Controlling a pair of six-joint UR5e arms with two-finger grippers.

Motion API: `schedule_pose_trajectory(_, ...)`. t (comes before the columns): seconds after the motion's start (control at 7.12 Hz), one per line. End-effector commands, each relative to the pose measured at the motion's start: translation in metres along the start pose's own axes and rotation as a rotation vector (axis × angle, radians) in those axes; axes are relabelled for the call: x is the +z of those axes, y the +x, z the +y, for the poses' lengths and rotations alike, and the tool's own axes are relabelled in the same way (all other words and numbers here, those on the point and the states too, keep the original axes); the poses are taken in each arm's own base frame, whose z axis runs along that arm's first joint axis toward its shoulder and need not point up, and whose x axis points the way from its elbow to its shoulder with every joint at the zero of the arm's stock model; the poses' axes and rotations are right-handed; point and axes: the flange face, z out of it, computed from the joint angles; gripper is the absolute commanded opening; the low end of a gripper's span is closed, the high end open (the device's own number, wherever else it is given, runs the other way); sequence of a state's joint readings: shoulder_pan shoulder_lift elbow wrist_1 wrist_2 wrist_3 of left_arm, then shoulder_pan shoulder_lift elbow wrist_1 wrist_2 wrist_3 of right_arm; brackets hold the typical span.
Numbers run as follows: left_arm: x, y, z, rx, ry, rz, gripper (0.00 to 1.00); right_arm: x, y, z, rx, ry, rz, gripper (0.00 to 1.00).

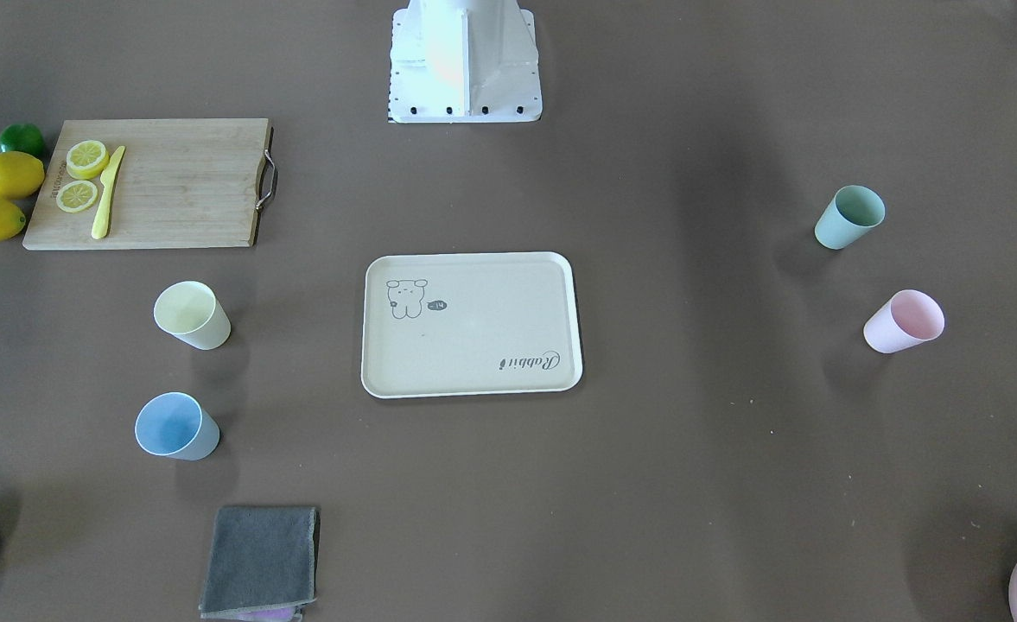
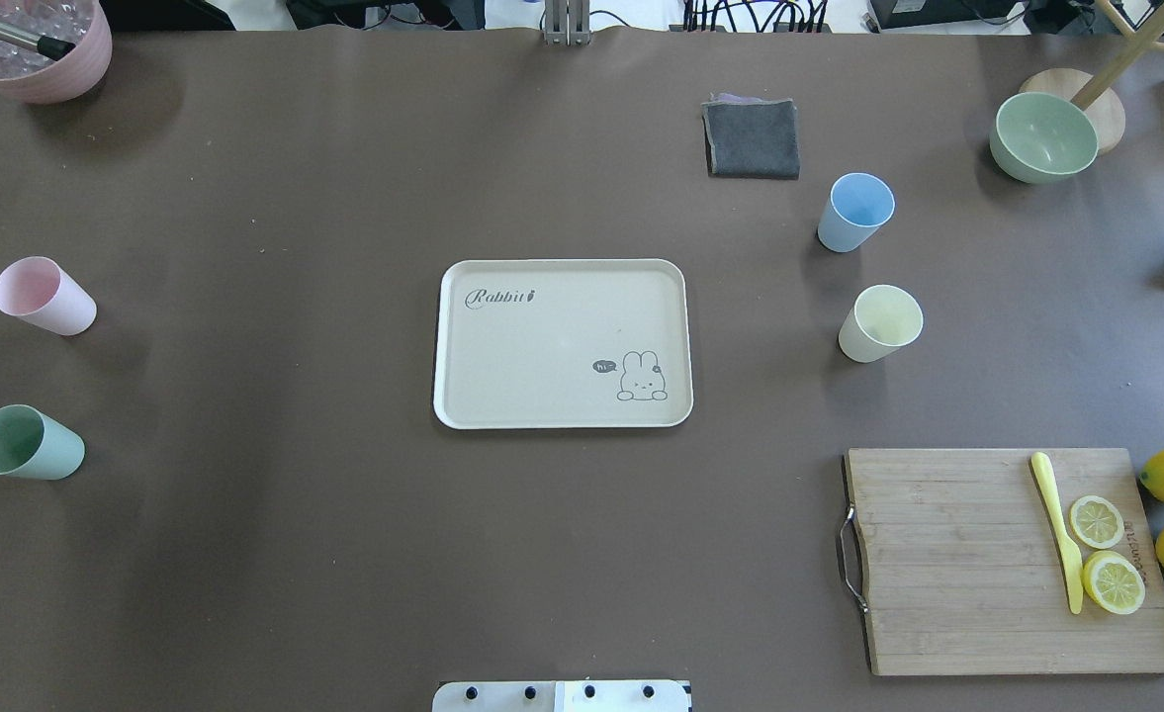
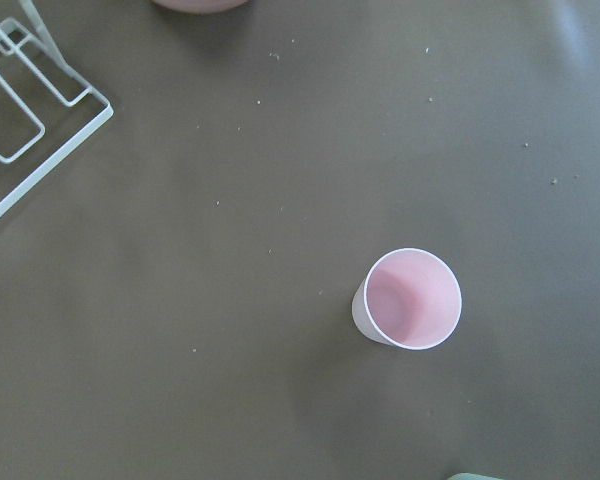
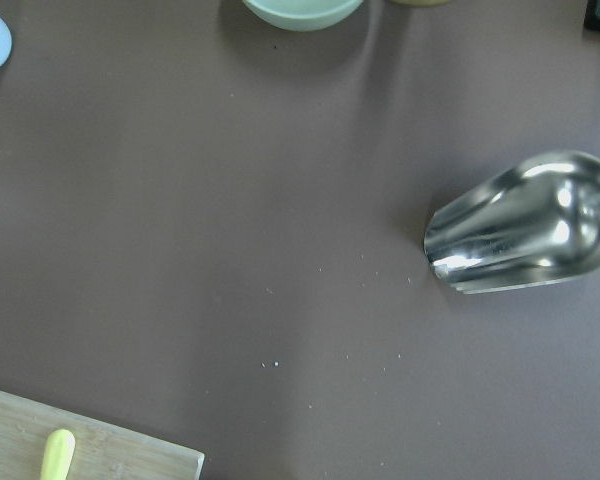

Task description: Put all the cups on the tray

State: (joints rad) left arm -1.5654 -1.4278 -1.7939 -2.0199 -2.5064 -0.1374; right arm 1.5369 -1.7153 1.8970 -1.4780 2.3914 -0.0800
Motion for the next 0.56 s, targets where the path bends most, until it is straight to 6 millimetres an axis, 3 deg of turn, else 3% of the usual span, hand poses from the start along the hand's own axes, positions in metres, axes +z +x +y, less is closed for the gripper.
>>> schedule_pose_trajectory(0.0, -0.001, 0.001, -0.042, 0.114, 0.091, -0.014, 0.98, 0.004, 0.008, 0.006, -0.123, 0.120, 0.034, 1.00)
schedule_pose_trajectory(0.14, 0.000, 0.000, -0.041, 0.158, 0.129, -0.014, 0.98, 0.014, 0.016, 0.019, -0.133, 0.135, 0.023, 1.00)
schedule_pose_trajectory(0.28, 0.008, -0.012, -0.032, 0.185, 0.149, -0.013, 0.98, 0.013, 0.015, 0.020, -0.143, 0.142, 0.024, 1.00)
schedule_pose_trajectory(0.42, 0.007, -0.012, -0.027, 0.186, 0.169, -0.009, 0.98, 0.009, 0.010, 0.029, -0.185, 0.189, 0.028, 1.00)
